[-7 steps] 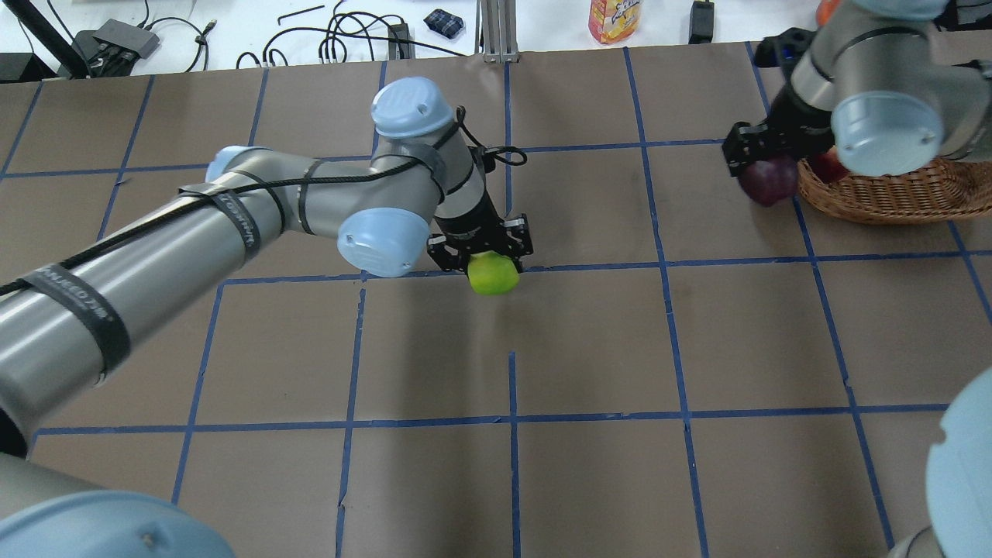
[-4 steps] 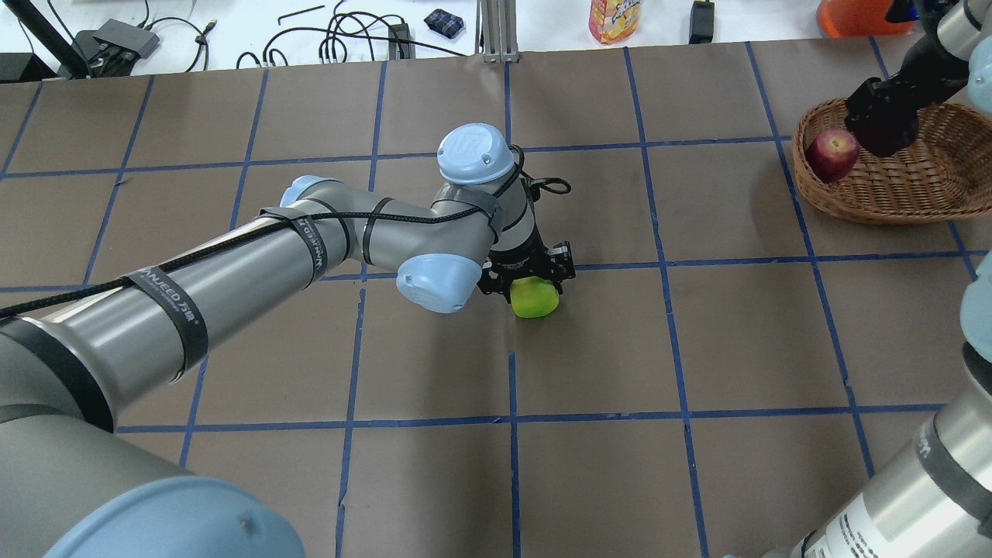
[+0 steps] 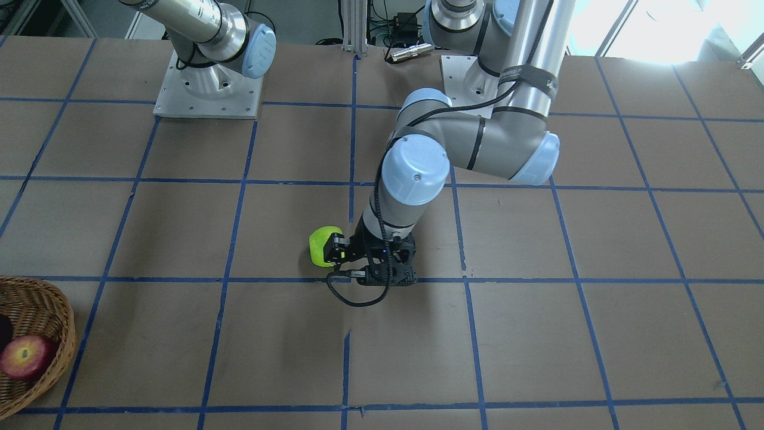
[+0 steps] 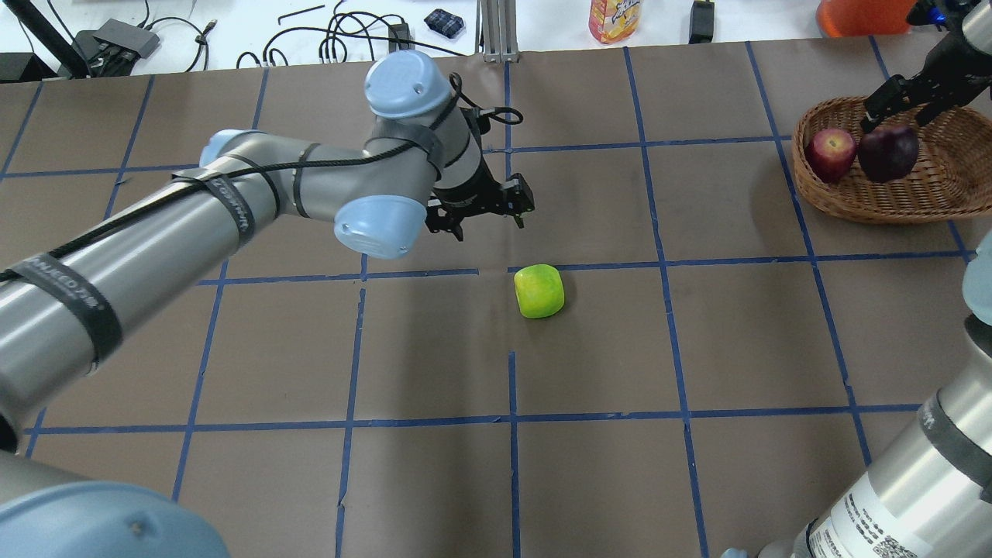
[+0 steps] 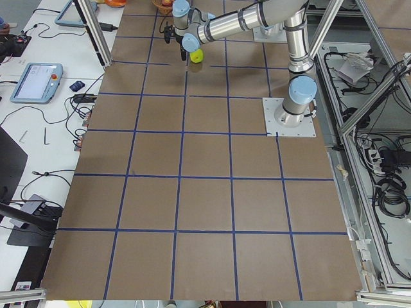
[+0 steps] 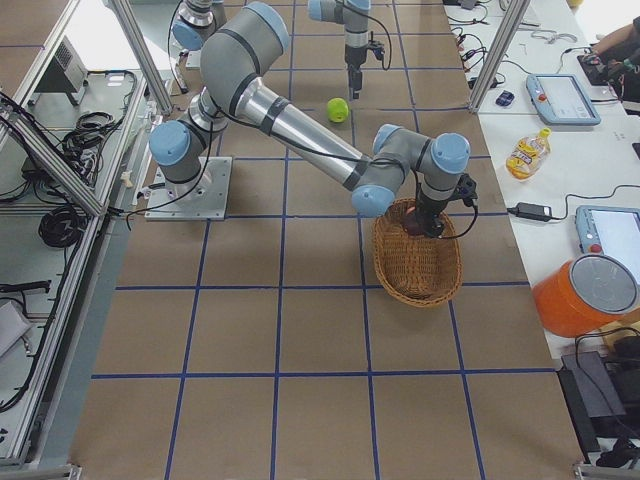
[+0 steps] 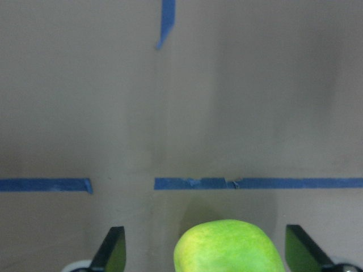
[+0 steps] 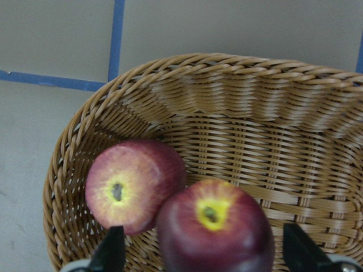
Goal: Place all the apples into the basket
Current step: 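Withdraw the left gripper from the green apple while the right gripper moves back toward it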
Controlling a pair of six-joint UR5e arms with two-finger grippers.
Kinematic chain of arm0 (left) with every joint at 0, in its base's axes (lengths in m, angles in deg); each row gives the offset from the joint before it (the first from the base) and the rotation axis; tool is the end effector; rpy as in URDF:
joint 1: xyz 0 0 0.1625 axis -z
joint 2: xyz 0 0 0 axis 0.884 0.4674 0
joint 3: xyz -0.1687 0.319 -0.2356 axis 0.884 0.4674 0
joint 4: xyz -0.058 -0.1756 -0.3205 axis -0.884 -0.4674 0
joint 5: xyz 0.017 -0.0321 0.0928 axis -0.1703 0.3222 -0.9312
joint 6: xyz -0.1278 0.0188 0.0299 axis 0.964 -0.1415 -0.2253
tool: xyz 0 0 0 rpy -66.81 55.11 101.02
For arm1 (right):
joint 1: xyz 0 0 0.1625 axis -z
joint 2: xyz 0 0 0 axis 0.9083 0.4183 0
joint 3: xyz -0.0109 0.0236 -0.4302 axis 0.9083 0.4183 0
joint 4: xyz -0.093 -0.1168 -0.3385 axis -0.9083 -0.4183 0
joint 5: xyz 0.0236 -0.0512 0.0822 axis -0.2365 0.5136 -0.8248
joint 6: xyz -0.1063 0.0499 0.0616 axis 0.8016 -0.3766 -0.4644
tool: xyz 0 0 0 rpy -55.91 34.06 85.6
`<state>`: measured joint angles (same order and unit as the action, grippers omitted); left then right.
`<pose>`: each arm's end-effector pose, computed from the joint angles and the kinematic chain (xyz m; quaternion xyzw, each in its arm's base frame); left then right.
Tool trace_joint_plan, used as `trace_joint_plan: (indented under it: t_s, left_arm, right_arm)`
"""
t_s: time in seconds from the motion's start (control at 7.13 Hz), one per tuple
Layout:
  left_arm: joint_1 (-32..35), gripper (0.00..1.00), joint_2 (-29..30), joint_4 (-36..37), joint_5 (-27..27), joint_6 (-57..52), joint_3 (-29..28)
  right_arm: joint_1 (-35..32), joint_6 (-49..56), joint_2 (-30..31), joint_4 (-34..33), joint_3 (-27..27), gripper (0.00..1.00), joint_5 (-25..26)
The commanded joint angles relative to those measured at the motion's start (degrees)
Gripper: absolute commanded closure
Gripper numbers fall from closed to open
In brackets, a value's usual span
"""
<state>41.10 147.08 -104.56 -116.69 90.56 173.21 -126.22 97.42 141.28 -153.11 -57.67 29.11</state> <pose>-0.2898 -0.5341 0.2686 0.0217 -0.9942 0.0063 0.1051 -0.2022 -0.6656 0.2801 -0.0682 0.9964 -0.0353 0.0361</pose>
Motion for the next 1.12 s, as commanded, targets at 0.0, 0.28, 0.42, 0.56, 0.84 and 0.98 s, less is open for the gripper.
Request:
trace_joint_plan:
  t_s: [0.0, 0.28, 0.42, 0.56, 0.84, 0.98]
  left_arm:
    - [-9.8, 0.0, -7.0, -12.8, -1.1, -18.6, -0.3]
    - [-17.2, 0.0, -11.3, -19.1, -5.7, -34.4, 0.2]
    - [-18.3, 0.0, -13.3, -20.7, -9.3, -37.4, 0.2]
    - [-19.9, 0.0, -14.6, -20.9, -13.2, -39.9, -0.6]
    - [-19.8, 0.0, -18.7, -26.0, -13.9, -37.3, -1.2]
    - [-18.5, 0.0, -18.6, -27.4, -13.5, -33.6, -4.1]
  right_arm:
    - [-0.6, -0.4, 1.5, 4.0, 0.2, 0.0, 0.5]
    - [-8.0, -3.5, 6.6, 16.1, -0.1, 0.0, 0.1]
    - [-13.0, -7.8, 7.9, 17.0, -0.2, 0.0, 1.0]
    - [-16.6, -13.8, 8.7, 17.1, -0.3, 0.0, 1.0]
    - [-26.6, -28.8, 9.5, 16.4, 0.0, 0.0, 1.0]
    - [-32.5, -39.6, 9.3, 16.1, -0.3, 0.0, 1.1]
